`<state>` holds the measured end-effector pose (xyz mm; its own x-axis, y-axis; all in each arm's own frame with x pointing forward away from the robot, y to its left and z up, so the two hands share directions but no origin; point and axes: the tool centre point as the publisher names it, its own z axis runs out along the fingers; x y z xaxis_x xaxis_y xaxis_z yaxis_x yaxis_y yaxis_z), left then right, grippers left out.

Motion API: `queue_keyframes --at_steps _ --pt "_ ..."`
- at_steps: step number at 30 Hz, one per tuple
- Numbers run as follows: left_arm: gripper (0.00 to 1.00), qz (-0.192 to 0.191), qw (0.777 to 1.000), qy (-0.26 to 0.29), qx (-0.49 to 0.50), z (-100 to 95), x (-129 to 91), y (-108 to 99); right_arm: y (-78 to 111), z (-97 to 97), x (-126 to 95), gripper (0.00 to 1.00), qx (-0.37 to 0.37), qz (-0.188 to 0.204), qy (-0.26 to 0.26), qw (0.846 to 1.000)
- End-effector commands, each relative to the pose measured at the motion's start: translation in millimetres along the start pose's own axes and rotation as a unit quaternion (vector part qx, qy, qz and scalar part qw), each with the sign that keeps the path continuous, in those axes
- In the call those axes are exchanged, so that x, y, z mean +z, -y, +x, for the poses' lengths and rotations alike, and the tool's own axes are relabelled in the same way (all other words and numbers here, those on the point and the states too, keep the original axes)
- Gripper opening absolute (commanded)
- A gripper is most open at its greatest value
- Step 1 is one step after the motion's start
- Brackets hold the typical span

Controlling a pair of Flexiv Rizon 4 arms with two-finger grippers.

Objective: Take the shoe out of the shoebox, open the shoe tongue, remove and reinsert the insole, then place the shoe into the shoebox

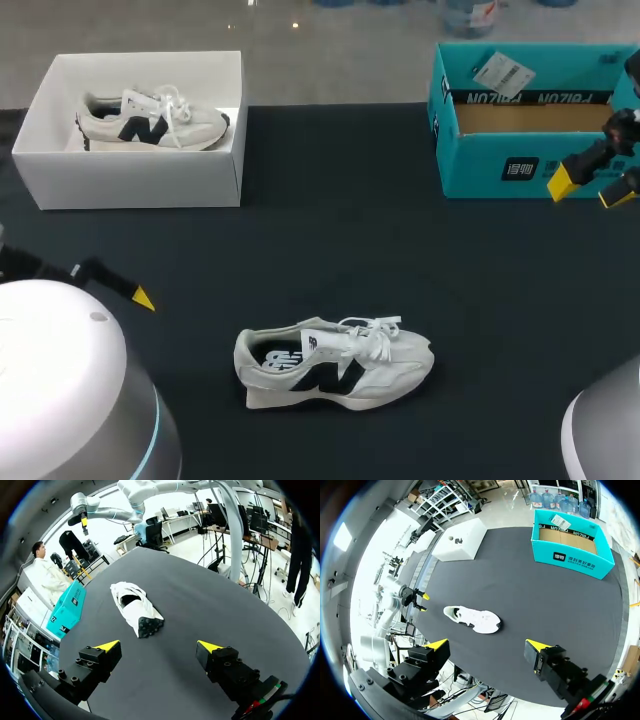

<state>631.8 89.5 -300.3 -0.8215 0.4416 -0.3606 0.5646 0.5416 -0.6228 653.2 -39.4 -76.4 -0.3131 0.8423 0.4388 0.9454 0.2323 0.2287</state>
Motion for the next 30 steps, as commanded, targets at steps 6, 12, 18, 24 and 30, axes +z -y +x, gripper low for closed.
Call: queue_keyframes --at_steps 6,12,18,24,30 --pt "1.00 -0.004 1.000 0.003 0.000 2.5 -0.3 3.3 -3.1 -0.3 0.5 1.00 0.000 0.003 0.000 1.000" --pt "1.00 -0.004 1.000 0.003 0.000 2.5 -0.3 3.3 -3.1 -0.3 0.5 1.00 0.000 0.003 0.000 1.000" --pt "1.00 -0.004 1.000 0.003 0.000 2.5 -0.3 3.3 -3.1 -0.3 0.5 1.00 0.000 0.003 0.000 1.000" --pt "1.00 0.001 1.000 0.001 -0.004 3.2 0.5 1.7 -3.1 -0.3 0.5 1.00 0.000 0.003 0.000 1.000" --pt "1.00 0.014 0.998 0.006 -0.053 8.7 11.8 -7.3 -3.1 -0.3 0.5 1.00 0.000 0.003 0.000 1.000"
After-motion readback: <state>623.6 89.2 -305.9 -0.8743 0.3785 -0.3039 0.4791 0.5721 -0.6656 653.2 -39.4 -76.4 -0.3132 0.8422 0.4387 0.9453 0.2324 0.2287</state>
